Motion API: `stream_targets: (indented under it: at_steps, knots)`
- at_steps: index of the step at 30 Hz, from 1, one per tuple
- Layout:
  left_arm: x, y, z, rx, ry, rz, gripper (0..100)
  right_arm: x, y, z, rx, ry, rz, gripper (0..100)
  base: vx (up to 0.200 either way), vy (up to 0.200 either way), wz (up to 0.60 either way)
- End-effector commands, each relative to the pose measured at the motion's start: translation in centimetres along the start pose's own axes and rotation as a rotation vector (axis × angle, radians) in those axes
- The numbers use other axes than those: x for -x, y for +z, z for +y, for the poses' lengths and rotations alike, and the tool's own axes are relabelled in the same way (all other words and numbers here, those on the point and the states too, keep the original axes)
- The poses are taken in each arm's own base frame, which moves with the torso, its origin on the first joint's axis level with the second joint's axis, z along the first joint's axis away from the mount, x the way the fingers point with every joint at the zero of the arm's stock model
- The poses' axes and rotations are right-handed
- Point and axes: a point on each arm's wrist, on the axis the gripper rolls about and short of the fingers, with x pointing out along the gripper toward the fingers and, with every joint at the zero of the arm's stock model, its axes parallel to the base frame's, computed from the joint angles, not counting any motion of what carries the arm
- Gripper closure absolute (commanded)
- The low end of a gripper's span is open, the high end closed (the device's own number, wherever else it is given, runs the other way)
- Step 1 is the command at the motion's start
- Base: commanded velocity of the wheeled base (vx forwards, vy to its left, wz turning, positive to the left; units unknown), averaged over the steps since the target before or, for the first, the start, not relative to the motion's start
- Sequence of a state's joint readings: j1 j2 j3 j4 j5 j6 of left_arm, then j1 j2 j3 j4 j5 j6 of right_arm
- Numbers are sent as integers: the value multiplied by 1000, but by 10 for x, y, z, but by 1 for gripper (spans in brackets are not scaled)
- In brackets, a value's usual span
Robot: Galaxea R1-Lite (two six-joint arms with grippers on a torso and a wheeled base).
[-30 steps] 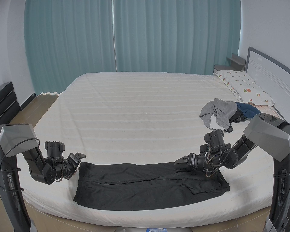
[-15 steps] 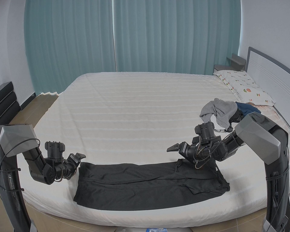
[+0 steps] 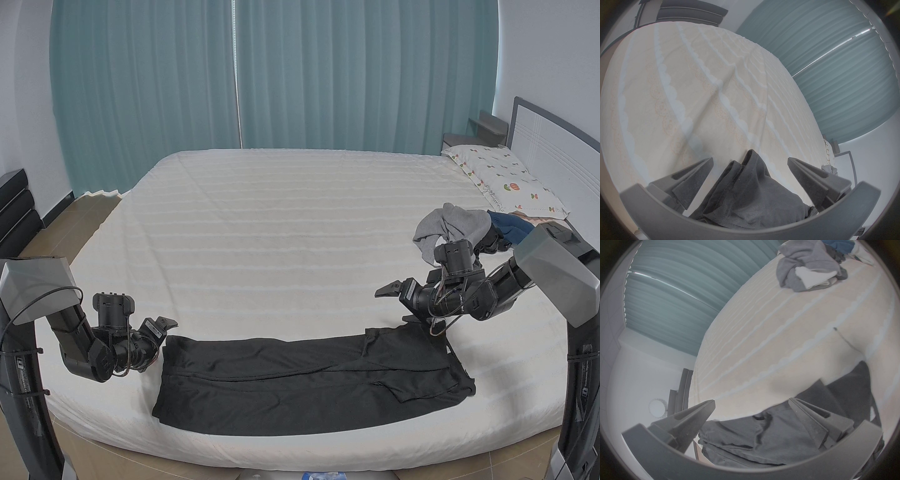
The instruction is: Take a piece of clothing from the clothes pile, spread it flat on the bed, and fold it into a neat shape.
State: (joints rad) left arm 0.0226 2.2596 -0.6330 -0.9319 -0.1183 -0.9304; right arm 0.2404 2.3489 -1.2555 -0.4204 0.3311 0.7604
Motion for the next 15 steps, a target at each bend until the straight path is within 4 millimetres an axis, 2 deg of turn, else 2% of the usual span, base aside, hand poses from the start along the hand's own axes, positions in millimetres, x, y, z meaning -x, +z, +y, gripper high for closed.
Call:
stream_targets:
  at_steps: [1,7,15]
  knots:
    - [0,0,0,1,-1,-1,0,22,4,-16,18,-40,-11,0,0,0,0]
    - [0,0,0,1,0,0,0,27,-8,-46,104,-110,34,0,0,0,0]
    - [0,0,1,0,1,2,0,32,-9,-59,130,-138,47,0,0,0,0]
